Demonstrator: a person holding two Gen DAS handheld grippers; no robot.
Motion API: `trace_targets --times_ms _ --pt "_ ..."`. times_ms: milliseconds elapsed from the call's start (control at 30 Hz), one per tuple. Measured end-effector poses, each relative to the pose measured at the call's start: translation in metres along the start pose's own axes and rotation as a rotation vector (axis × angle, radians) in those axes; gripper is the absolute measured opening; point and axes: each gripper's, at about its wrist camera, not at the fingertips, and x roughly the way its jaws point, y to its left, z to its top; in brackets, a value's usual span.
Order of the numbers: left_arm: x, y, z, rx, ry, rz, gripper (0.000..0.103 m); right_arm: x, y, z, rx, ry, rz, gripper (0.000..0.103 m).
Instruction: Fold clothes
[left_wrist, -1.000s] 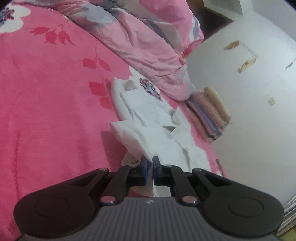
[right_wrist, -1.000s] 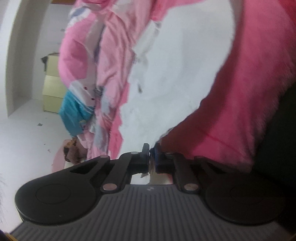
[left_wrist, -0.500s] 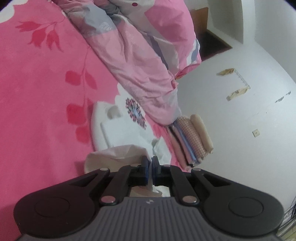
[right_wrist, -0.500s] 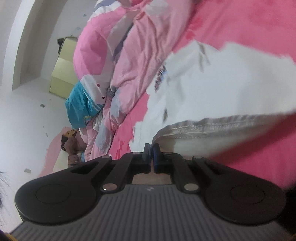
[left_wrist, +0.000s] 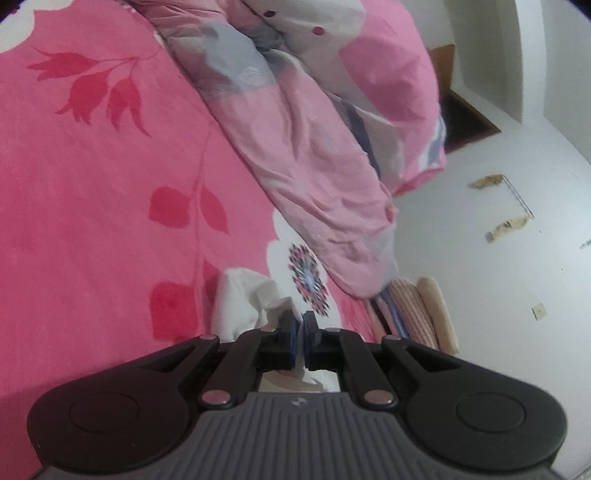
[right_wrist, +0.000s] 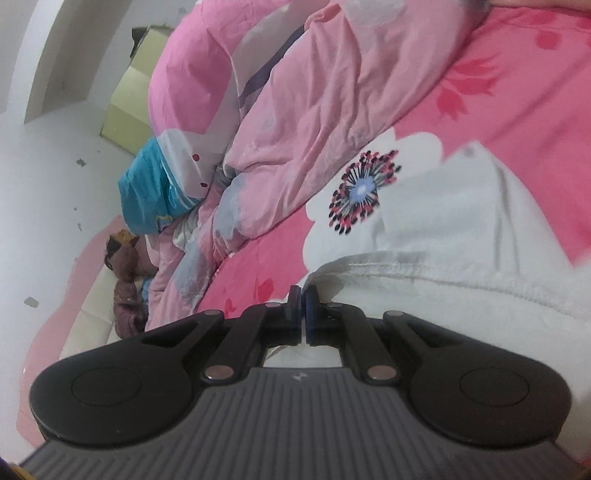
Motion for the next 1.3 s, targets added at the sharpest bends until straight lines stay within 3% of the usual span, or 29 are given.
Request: trace_targets --times_ms 233,433,500,567,700,800,867,1067,1233,1300 --pt "0.014 0.017 0.011 -0.061 -0.026 0.047 0.004 0.052 -0.003 0.031 -0.051 0.067 -0.02 0.0" --pt "0.012 0.025 0.01 -0.085 -0.038 0.036 0.005 0.086 -0.005 0.042 -0.08 0.113 -0.028 0.0" --pt "0.011 0.029 0.009 -0.109 -0.032 0.021 0.015 0.096 -0.009 0.044 -0.064 0.127 -0.026 0.003" --pt "0.006 0.033 0.009 -0.14 -0.047 0.01 0.035 0.106 -0.017 0.046 -0.024 0.13 -0.023 0.005" --pt "-0.007 0.038 0.011 -0.174 -0.1 -0.006 0.043 0.114 -0.037 0.053 0.089 0.12 0.022 0.009" --pt "-0.018 0.037 0.012 -0.174 -0.126 -0.014 0.047 0.112 -0.045 0.056 0.149 0.09 0.07 0.023" --pt "-0.024 0.035 0.011 -0.163 -0.139 -0.016 0.049 0.109 -0.048 0.059 0.192 0.061 0.114 0.047" --pt "-0.029 0.005 0.0 0.01 -0.12 0.026 0.05 0.095 -0.042 0.065 0.243 -0.006 0.143 0.051" --pt "-0.03 -0.029 -0.014 0.232 -0.083 0.042 0.05 0.053 -0.019 0.067 0.151 -0.082 0.133 0.051" --pt "-0.026 -0.045 -0.022 0.333 -0.051 0.046 0.05 0.03 -0.012 0.067 0.08 -0.091 0.087 0.05"
